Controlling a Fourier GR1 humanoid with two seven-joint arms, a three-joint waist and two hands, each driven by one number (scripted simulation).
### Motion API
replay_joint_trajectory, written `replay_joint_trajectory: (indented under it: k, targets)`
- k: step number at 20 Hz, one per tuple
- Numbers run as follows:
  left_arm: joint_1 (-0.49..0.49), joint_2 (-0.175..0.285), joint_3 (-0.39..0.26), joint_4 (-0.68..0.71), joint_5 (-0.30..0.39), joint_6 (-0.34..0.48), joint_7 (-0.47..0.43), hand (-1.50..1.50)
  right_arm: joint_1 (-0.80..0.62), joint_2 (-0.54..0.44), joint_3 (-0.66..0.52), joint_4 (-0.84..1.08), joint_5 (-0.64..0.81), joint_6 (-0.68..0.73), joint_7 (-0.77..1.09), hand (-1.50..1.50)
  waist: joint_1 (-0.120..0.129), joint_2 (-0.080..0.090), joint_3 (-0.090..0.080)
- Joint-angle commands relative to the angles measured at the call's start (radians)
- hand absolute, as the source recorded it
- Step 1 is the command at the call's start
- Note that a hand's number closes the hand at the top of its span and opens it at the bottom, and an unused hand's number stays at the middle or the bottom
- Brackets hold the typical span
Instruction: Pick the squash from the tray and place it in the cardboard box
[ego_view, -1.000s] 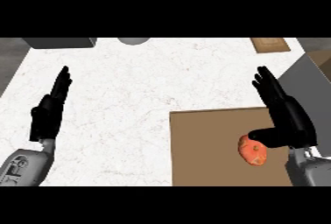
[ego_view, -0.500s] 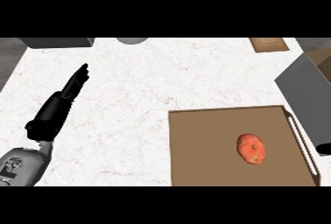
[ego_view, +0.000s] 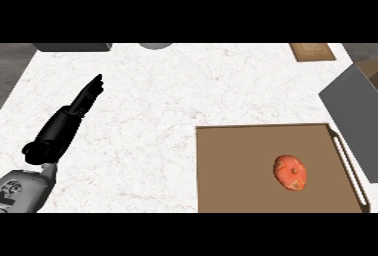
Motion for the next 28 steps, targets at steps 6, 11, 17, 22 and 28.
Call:
replay_joint_trajectory:
  k: [6,11,17,22,28]
  targets:
    - [0.013,-0.020,-0.001,-0.018,-0.010,-0.018,0.001,0.00,0.056,-0.068,0.196,-0.334,0.275,0.048,0.282,-1.50,0.011,-0.002,-0.002]
    - [-0.019,-0.046,0.003,-0.013,-0.050,0.001,0.029,0.00,0.076,-0.076,0.227,-0.474,0.365,0.127,0.457,-1.50,0.004,0.000,-0.001]
    - [-0.001,-0.061,0.009,-0.013,-0.078,-0.028,0.019,0.00,0.141,0.013,0.332,-0.615,0.449,0.228,0.667,-1.50,0.004,0.001,-0.001]
    - [-0.037,-0.054,0.087,0.007,-0.043,-0.087,0.037,0.00,0.057,0.125,0.453,-0.503,0.562,0.249,0.707,-1.50,0.012,0.003,0.000]
    - [0.042,-0.073,0.102,-0.069,-0.075,-0.114,0.037,0.00,0.134,0.182,0.483,-0.568,0.719,0.230,0.724,-1.50,0.007,0.000,0.000]
